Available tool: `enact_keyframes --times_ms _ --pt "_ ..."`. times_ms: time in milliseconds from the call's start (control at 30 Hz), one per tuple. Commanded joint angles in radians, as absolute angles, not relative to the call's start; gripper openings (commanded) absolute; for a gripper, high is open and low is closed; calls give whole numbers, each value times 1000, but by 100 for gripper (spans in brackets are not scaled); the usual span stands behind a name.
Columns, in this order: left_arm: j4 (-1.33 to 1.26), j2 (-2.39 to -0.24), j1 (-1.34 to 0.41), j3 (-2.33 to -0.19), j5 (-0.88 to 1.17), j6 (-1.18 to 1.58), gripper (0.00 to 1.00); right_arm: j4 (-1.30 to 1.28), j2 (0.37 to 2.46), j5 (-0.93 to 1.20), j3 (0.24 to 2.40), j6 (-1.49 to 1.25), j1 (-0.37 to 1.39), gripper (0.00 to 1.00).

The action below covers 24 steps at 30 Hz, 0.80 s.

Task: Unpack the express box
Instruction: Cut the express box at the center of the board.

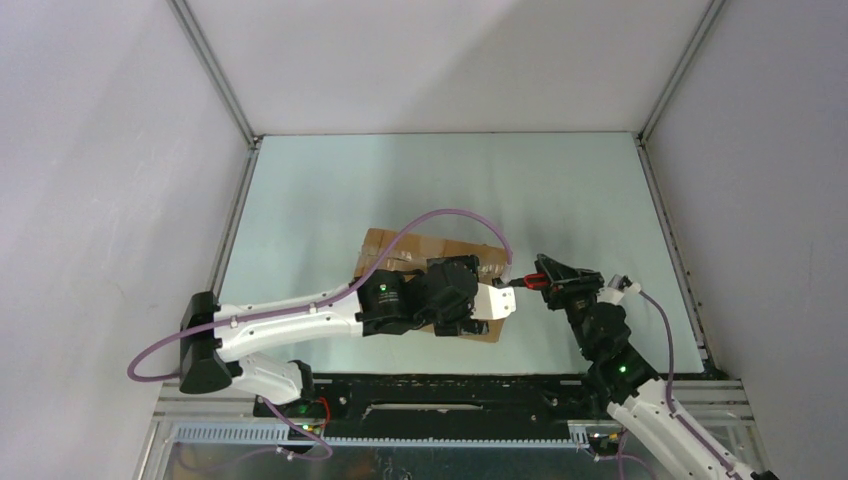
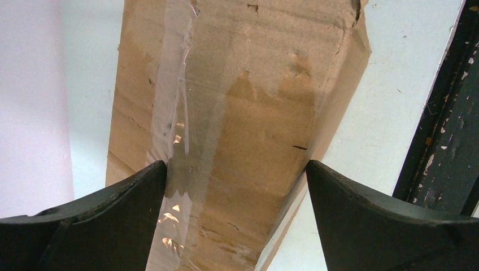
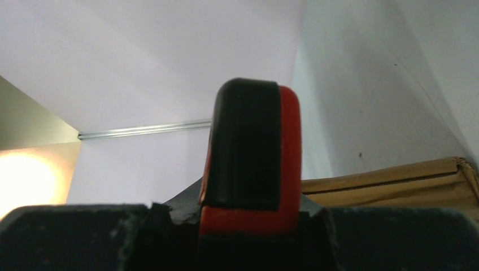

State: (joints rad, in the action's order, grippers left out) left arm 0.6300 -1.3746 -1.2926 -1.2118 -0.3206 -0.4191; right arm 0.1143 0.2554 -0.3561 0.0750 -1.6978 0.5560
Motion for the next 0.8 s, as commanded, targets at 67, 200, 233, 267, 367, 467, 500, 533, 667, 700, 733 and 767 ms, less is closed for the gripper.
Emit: enact_keyframes --times_ms 67,200,233,267,367,467,500,533,667,700,733,767 --pt "650 -1397 -1288 -1245 -317 -403 94 217 300 -398 116 -1687 574 0" --pt "653 -1398 -1288 -1249 -318 -402 94 182 257 -411 119 -1684 574 0" --pt "654 -1398 -1289 -1249 -320 -402 93 166 242 -418 121 -1682 574 0" --pt "656 -1398 -1288 -1250 -320 -403 94 152 228 -421 122 -1681 574 0" --pt "657 -1398 -1289 -1250 -320 -402 94 128 203 -428 124 -1678 574 0" --pt "659 -1401 -1288 -1254 -320 -401 93 143 215 -421 125 -1672 574 0" --pt "659 -1402 -1288 -1255 -319 -401 93 149 227 -419 126 -1672 576 0" --pt "659 -1402 -1288 -1257 -320 -401 93 154 235 -417 126 -1672 578 0" --pt "660 -1404 -1288 -1258 -319 -399 93 183 261 -422 117 -1674 582 0" --pt "661 -1405 -1288 -1259 -318 -400 93 195 268 -422 115 -1674 583 0" --pt "662 -1405 -1288 -1259 -318 -400 93 206 275 -420 114 -1675 583 0" --pt "662 -1406 -1288 -1259 -319 -399 93 220 283 -419 112 -1676 585 0"
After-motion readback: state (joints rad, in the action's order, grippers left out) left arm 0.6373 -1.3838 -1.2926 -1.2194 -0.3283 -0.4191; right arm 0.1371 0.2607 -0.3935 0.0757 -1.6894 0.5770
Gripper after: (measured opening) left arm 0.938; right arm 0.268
